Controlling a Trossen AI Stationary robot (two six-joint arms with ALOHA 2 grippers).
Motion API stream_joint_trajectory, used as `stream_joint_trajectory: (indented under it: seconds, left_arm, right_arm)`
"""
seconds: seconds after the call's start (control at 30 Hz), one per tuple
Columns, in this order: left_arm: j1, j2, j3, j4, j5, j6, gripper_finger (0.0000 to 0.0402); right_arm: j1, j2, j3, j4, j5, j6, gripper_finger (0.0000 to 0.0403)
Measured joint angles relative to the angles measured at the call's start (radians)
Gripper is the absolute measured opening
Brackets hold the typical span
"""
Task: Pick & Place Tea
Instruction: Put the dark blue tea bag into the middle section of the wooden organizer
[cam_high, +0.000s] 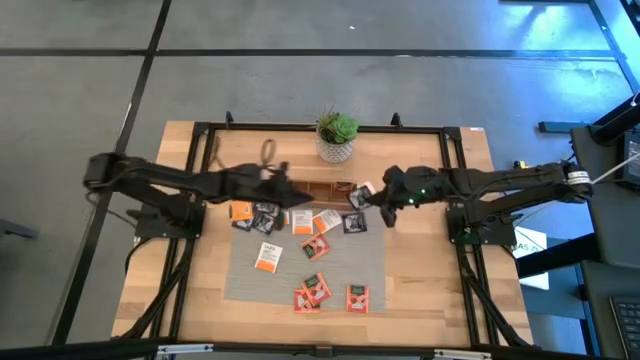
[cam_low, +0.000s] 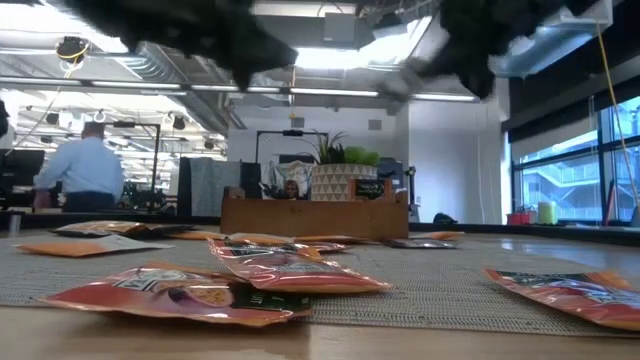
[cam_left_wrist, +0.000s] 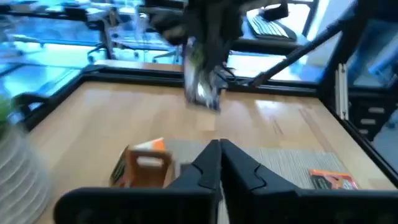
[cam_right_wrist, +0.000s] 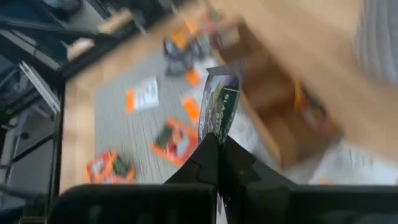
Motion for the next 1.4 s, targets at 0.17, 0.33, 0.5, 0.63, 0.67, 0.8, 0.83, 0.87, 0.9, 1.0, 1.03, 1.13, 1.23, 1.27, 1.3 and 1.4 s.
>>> stream_joint_trajectory:
  seconds: [0.17,0.33,0.5,0.63,0.67,0.8,0.83,0.87,0.9,1.0,1.03,1.13,1.23,1.27,1.3,1.4]
  left_arm:
    - [-0.001,-0.213,-0.142,-0.01,0.0,-0.059,0.0007]
    - [-0.001,-0.356,-0.195,-0.053,-0.057,-0.071,0.0004]
    - [-0.001,-0.425,-0.225,-0.095,-0.103,-0.065,0.0003]
    - [-0.001,-0.442,-0.23,-0.126,-0.13,-0.053,0.0008]
    - [-0.001,-0.441,-0.23,-0.132,-0.13,-0.052,0.0008]
    - [-0.001,-0.437,-0.23,-0.129,-0.13,-0.042,0.0005]
    - [-0.001,-0.437,-0.23,-0.131,-0.13,-0.03,0.0004]
    - [-0.001,-0.437,-0.23,-0.129,-0.13,-0.018,0.0003]
    - [-0.001,-0.437,-0.23,-0.129,-0.13,-0.008,0.0003]
    - [-0.001,-0.437,-0.23,-0.136,-0.13,0.003,0.0003]
    - [-0.001,-0.437,-0.23,-0.135,-0.13,0.003,0.0003]
    - [0.0,-0.437,-0.23,-0.136,-0.13,0.007,0.0007]
    - [0.0,-0.437,-0.23,-0.14,-0.13,0.018,0.0009]
    - [0.0,-0.437,-0.23,-0.142,-0.13,0.019,0.001]
    - [0.0,-0.437,-0.23,-0.144,-0.13,0.02,0.001]
    - [0.0,-0.437,-0.23,-0.145,-0.13,0.02,0.0009]
  right_arm:
    - [0.0,0.158,0.227,-0.084,0.043,-0.156,0.0005]
    - [-0.033,0.378,0.505,-0.279,0.104,-0.312,0.0005]
    - [-0.09,0.611,0.77,-0.48,0.108,-0.452,0.0005]
    - [-0.125,0.772,0.915,-0.591,0.107,-0.53,0.0005]
    - [-0.131,0.807,0.942,-0.619,0.107,-0.541,0.0005]
    - [-0.146,0.91,0.997,-0.684,0.107,-0.592,0.0005]
    - [-0.15,0.927,0.998,-0.675,0.107,-0.606,0.0006]
    - [-0.153,0.939,0.997,-0.67,0.107,-0.622,0.0006]
    - [-0.156,0.949,0.997,-0.668,0.107,-0.632,0.0006]
    - [-0.163,0.972,0.997,-0.667,0.107,-0.649,0.0006]
    - [-0.164,0.978,0.997,-0.668,0.106,-0.65,0.0006]
    - [-0.169,0.986,0.997,-0.663,0.106,-0.671,0.0006]
    - [-0.172,1.0,0.997,-0.658,0.106,-0.68,0.0006]
    - [-0.173,1.005,0.997,-0.659,0.105,-0.685,0.0006]
    - [-0.174,1.009,0.996,-0.661,0.104,-0.689,0.0006]
    - [-0.174,1.013,0.996,-0.659,0.102,-0.697,0.0006]
